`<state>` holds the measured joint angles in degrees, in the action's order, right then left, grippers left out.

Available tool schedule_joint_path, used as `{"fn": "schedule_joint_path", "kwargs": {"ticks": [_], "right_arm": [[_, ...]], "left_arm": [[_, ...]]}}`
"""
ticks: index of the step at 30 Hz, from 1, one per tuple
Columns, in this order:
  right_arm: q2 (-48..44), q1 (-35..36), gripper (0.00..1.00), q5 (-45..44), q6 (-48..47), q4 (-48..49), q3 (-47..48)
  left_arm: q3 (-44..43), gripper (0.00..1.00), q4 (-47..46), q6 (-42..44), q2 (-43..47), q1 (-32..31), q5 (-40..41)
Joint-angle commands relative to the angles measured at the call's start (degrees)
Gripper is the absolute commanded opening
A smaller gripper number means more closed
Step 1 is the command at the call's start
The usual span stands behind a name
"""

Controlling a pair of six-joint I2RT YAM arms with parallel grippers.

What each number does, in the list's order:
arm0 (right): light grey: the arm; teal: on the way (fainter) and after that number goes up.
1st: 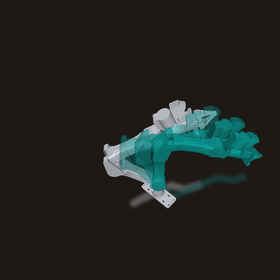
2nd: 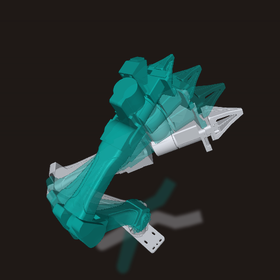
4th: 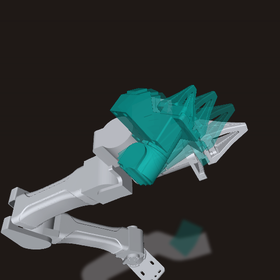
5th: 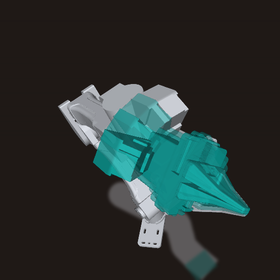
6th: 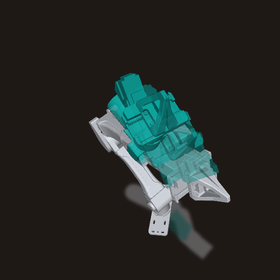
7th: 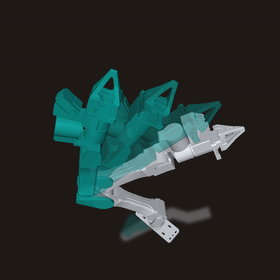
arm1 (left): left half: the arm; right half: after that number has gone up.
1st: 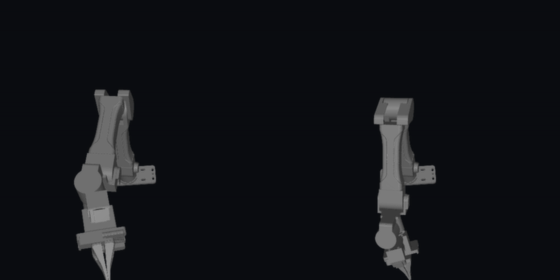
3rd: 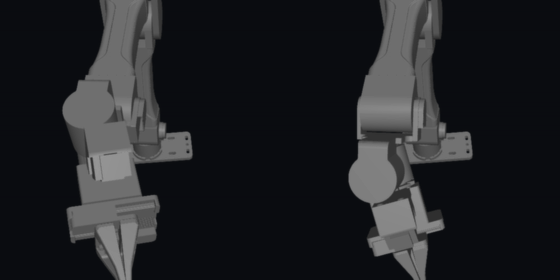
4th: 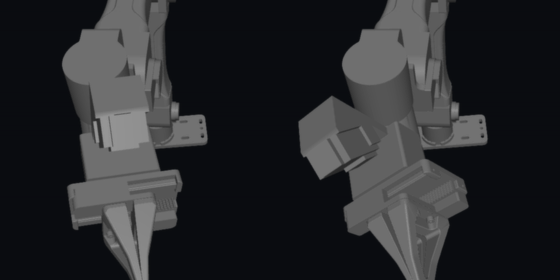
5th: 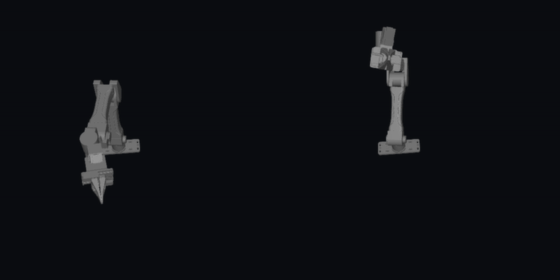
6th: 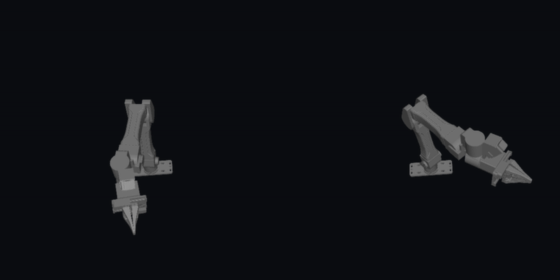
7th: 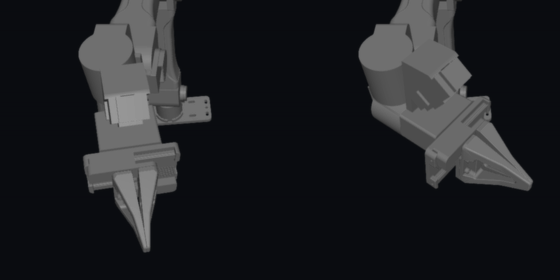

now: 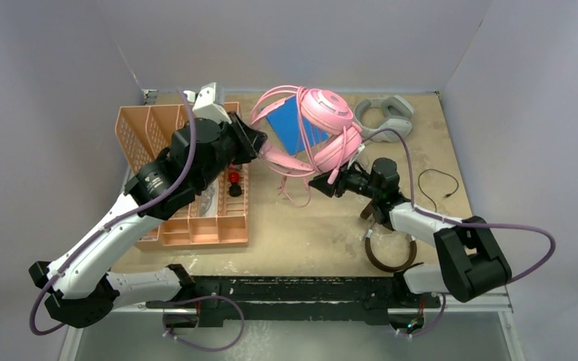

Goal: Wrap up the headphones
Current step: Wrap the headphones cable around the headphones.

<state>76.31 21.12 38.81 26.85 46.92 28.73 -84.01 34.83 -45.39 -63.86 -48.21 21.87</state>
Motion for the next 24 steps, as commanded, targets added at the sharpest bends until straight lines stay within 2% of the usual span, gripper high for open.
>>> {"fn": "schedule_joint_path", "kwargs": {"ticks": [1, 9, 13, 16, 18, 22, 24], "right_arm": [[2.6, 0.2, 0.35, 2.0, 2.6, 7.3, 0.8], [6.4, 0.3, 0.32, 1.4, 3.2, 10.6, 1.0], [7.5, 0.2, 0.32, 2.6, 3.9, 12.1, 0.7], [9.1, 0.7, 0.34, 4.1, 5.8, 16.6, 0.6], [9.6, 0.9, 0.39, 3.1, 5.7, 17.6, 0.6], [9.1, 1.5, 0.59, -2.6, 2.8, 18.1, -0.3], [9.3, 1.5, 0.63, -4.1, 1.7, 17.8, 0.5]], "left_arm": [[-4.9, 0.0, -9.7, -2.9, 0.3, -0.3, -0.4], [-5.9, 0.0, -10.3, -3.3, -0.3, -0.2, -1.2], [-6.4, 0.0, -10.4, -3.3, -0.4, -0.3, -1.2], [-6.6, 0.0, -10.7, -3.4, -0.5, -0.3, -1.3], [-6.9, 0.0, -10.7, -3.4, -0.7, -0.2, -1.5], [-7.3, 0.0, -10.8, -3.7, -1.0, -0.2, -2.4], [-7.3, 0.0, -11.2, -3.9, -1.1, -0.3, -3.1]]}}
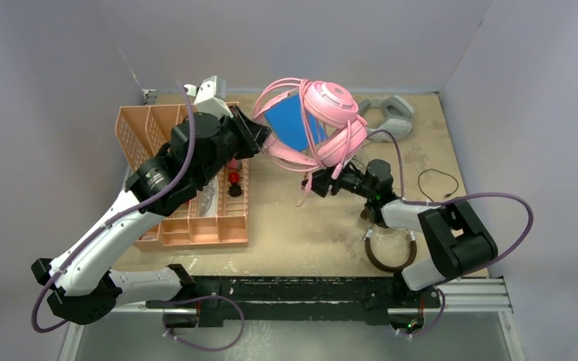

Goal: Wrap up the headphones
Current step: Wrap the headphones cable around the headphones.

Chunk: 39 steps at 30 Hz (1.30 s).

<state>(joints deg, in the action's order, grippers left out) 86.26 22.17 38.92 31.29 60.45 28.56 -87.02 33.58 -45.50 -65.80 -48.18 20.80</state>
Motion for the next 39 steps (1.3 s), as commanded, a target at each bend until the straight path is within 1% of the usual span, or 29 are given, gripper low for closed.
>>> {"fn": "schedule_joint_path", "kwargs": {"ticks": [1, 3, 4, 5, 7, 8, 9, 12, 14, 16, 18, 19, 21, 24, 25, 27, 28, 31, 34, 36, 39], "right_arm": [[-0.3, 0.4, 0.64, -4.9, -2.6, 4.3, 1.2], [0.6, 0.5, 0.64, -6.1, -1.1, 4.4, 2.5], [1.1, 0.5, 0.62, -5.8, -0.4, 4.7, 3.0], [1.4, 0.7, 0.57, -5.4, 0.5, 5.1, 3.4], [1.9, 0.9, 0.41, -3.8, 2.7, 6.4, 3.6], [1.8, 1.0, 0.37, -3.5, 3.9, 6.6, 3.4], [1.3, 1.0, 0.39, -3.8, 4.9, 6.7, 2.8], [-0.3, 1.1, 0.49, -4.9, 6.6, 5.9, 0.9], [-1.8, 1.4, 0.51, -4.5, 7.5, 4.0, 0.3], [-3.1, 1.9, 0.49, -4.3, 8.7, 1.2, 0.2], [-4.1, 2.7, 0.42, -4.8, 10.8, -1.7, 0.0], [-4.3, 3.1, 0.39, -5.0, 11.9, -2.2, 0.0], [-4.5, 4.4, 0.36, -4.6, 13.0, -1.9, 0.0], [-3.9, 6.3, 0.35, -4.9, 14.3, 2.3, -0.2], [-3.2, 6.8, 0.34, -5.2, 15.1, 4.4, -0.2], [-1.5, 7.7, 0.26, -5.5, 16.2, 7.9, 0.5], [-0.6, 8.2, 0.25, -5.9, 16.6, 9.0, 1.0], [2.1, 9.2, 0.24, -8.9, 17.6, 12.8, 1.6], [4.9, 9.4, 0.25, -16.0, 19.7, 18.1, 0.6], [6.9, 9.4, 0.24, -18.8, 20.2, 22.8, -0.2], [8.5, 9.4, 0.25, -22.5, 19.0, 25.1, -0.7]], "left_arm": [[-4.4, 0.0, -10.2, -3.9, 0.7, -0.3, -2.5], [-4.7, 0.0, -10.5, -4.2, 0.3, -0.3, -3.4], [-5.0, 0.0, -10.6, -4.1, 0.1, -0.3, -3.5], [-5.2, 0.0, -10.6, -4.1, -0.2, -0.3, -3.6], [-5.7, 0.0, -10.3, -4.0, -0.6, -0.3, -3.7], [-6.0, 0.0, -10.1, -3.9, -0.8, -0.3, -3.7], [-6.0, 0.0, -10.0, -3.8, -0.9, -0.3, -3.7], [-5.9, 0.0, -9.9, -3.5, -0.9, -0.3, -3.3], [-5.6, 0.0, -9.8, -3.3, -0.6, -0.3, -2.8], [-5.3, 0.0, -9.7, -3.0, -0.6, -0.3, -2.3], [-5.3, 0.0, -9.8, -2.9, -0.7, -0.3, -2.2], [-5.2, 0.0, -9.9, -2.9, -0.8, -0.3, -2.3], [-5.3, 0.0, -10.3, -3.1, -1.0, -0.3, -2.6], [-5.1, 0.0, -10.8, -3.6, -1.3, -0.3, -3.5], [-4.9, 0.0, -11.0, -3.8, -1.3, -0.3, -3.8], [-4.8, 0.0, -11.3, -4.2, -1.2, -0.3, -3.9], [-4.8, 0.0, -11.3, -4.4, -1.2, -0.3, -4.0], [-4.7, 0.0, -11.5, -4.9, -0.8, -0.3, -4.3], [-4.3, 0.0, -11.9, -5.5, -0.4, -0.3, -4.4], [-4.2, 0.0, -12.0, -5.6, -0.2, -0.3, -4.5], [-4.3, 0.0, -11.6, -5.6, 0.2, -0.3, -4.2]]}}
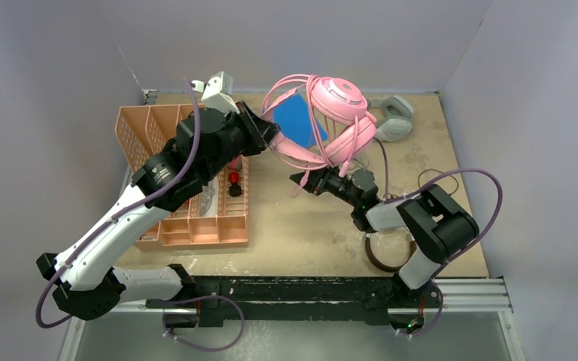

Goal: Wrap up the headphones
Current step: Wrap the headphones cable around the headphones.

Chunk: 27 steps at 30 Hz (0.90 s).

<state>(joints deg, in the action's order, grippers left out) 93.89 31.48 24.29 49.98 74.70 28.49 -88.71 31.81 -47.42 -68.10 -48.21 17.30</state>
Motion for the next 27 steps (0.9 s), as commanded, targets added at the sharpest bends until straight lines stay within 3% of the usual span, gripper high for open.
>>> {"fn": "schedule_joint_path", "kwargs": {"ticks": [1, 4, 7, 11, 15, 17, 20, 23, 27], "right_arm": [[1.7, 0.1, 0.25, -8.1, 0.2, 11.9, -0.6], [3.1, 0.2, 0.28, -9.7, 0.3, 15.6, -0.6], [2.8, 0.5, 0.33, -11.8, -1.1, 12.1, 0.9], [5.9, 1.8, 0.61, -17.3, -4.4, 8.7, 3.1], [16.7, 1.9, 0.82, -17.8, -3.3, 15.4, 6.3], [20.6, 2.0, 0.98, -18.6, -1.4, 18.5, 7.1], [20.4, 2.2, 0.99, -22.0, -3.1, 15.0, 6.5], [16.1, 2.2, 0.98, -19.5, -6.4, 10.7, 5.6], [9.0, 2.1, 0.92, -19.0, -8.3, 6.8, 2.2]], "left_arm": [[-2.6, 0.0, -9.9, -3.7, 2.6, -0.2, -0.6], [-2.7, 0.0, -9.9, -3.7, 2.8, -0.2, -0.5], [-4.0, 0.0, -9.5, -3.6, 2.3, -0.2, -0.8], [-5.9, 0.0, -9.9, -3.7, 1.4, -0.3, -1.7], [-8.1, 0.0, -9.0, -3.3, 0.6, -0.3, -1.5], [-10.3, 0.0, -7.8, -2.7, 0.2, -0.2, -0.9], [-13.9, 0.0, -5.8, -1.5, -0.2, -0.3, 0.1], [-15.7, 0.0, -4.6, -0.7, -0.1, -0.3, 1.0], [-14.1, 0.0, -4.7, -0.6, 0.4, -0.3, 2.9]]}}
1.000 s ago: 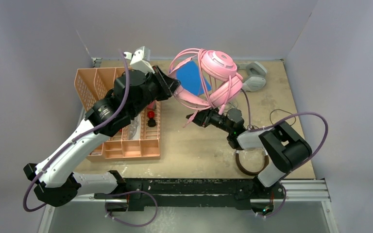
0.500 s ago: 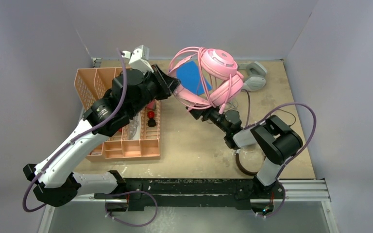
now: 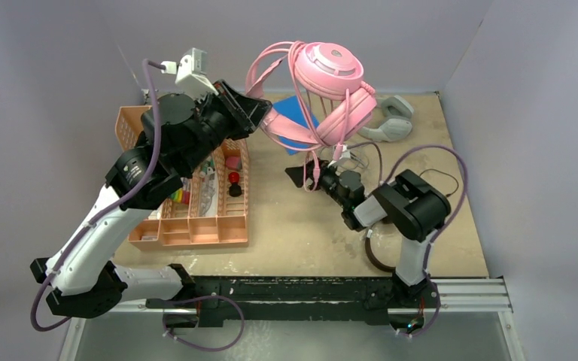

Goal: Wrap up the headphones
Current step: Wrap the headphones cable around the headphones.

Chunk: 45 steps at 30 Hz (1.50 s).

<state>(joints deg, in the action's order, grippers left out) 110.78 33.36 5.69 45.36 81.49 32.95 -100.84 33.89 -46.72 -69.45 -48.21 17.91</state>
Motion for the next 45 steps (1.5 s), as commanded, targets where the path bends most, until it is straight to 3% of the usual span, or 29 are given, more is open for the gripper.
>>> {"fn": "schedule_joint_path", "kwargs": {"ticks": [1, 6, 11, 18, 25, 35, 45], "right_arm": [[-9.4, 0.1, 0.92, 0.3, -4.1, -0.9, -3.1], [-16.8, 0.0, 0.93, 8.6, -7.1, -8.7, -6.2], [-28.3, -2.9, 0.96, 10.2, -12.4, -20.4, -10.9], [-33.0, -5.2, 0.97, 22.0, -19.4, -21.3, -8.2], [-27.7, -5.2, 0.97, 28.3, -17.2, -10.6, -2.4], [-24.0, -5.2, 0.94, 29.6, -13.9, -6.8, 2.1], [-24.1, -5.2, 0.98, 15.8, -16.6, -13.0, 2.9]], "left_arm": [[-1.5, 0.0, -7.1, -1.5, 1.9, -0.3, 2.7], [-0.8, 0.0, -7.4, -1.5, 2.0, -0.3, 4.9], [-0.7, 0.0, -6.9, -1.1, 2.5, -0.3, 5.1], [0.0, 0.0, -7.3, -1.4, 3.5, -0.3, 4.2], [-1.9, 0.0, -7.3, -1.4, 2.4, -0.3, 3.2], [-3.4, 0.0, -7.9, -1.6, 0.8, -0.3, 1.9], [-7.1, 0.0, -7.1, -1.8, -1.5, -0.2, 0.6]]}}
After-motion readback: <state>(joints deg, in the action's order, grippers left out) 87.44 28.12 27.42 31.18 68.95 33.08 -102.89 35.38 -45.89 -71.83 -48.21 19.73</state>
